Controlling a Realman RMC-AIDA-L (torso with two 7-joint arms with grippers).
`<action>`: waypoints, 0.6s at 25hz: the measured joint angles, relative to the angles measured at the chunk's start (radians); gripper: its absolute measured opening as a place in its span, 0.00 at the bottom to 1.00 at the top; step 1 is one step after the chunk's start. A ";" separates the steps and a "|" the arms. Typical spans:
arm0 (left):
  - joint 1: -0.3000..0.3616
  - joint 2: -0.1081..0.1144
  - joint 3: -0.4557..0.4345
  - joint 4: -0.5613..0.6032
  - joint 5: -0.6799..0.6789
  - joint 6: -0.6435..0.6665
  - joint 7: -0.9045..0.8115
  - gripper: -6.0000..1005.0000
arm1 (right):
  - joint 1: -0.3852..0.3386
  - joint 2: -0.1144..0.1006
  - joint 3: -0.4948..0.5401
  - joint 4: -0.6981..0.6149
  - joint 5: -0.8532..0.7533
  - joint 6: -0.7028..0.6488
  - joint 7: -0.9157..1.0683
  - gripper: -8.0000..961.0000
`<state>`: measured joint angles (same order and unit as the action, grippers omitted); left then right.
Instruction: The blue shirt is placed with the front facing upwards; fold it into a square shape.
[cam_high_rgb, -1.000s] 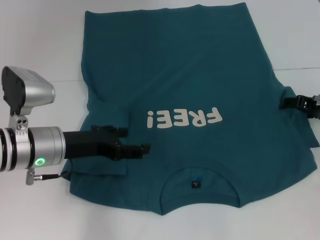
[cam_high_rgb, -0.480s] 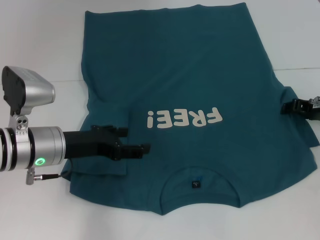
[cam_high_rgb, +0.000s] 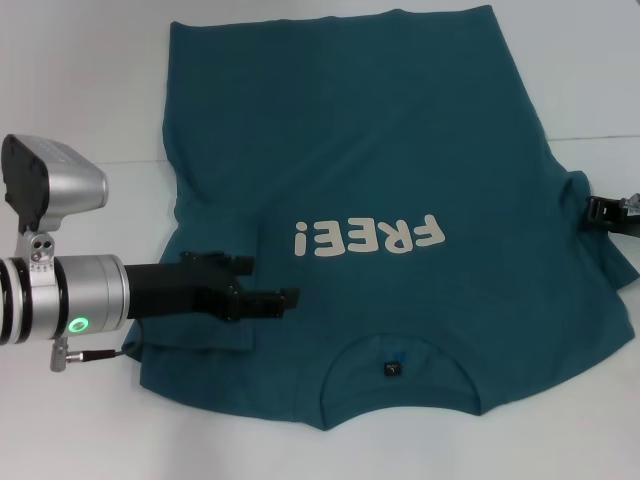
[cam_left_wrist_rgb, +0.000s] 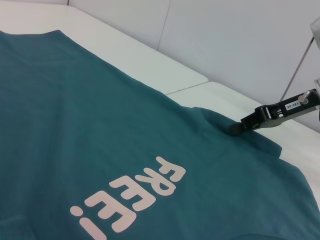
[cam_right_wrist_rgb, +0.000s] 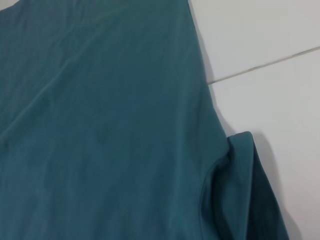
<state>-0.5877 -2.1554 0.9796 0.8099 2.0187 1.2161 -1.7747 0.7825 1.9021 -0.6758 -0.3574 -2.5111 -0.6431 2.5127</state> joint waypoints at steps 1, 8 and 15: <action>0.000 0.000 -0.001 0.000 0.000 0.000 0.000 0.90 | -0.003 0.000 0.000 -0.003 0.002 -0.001 -0.002 0.15; 0.003 -0.001 -0.004 0.000 0.000 -0.002 0.000 0.90 | -0.023 0.003 0.001 -0.029 0.005 -0.013 -0.008 0.05; 0.003 -0.002 -0.006 0.000 0.000 -0.003 0.000 0.90 | -0.053 0.004 0.001 -0.094 0.018 -0.054 -0.007 0.02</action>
<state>-0.5851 -2.1571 0.9741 0.8099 2.0187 1.2132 -1.7748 0.7299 1.9058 -0.6749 -0.4509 -2.4934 -0.6968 2.5055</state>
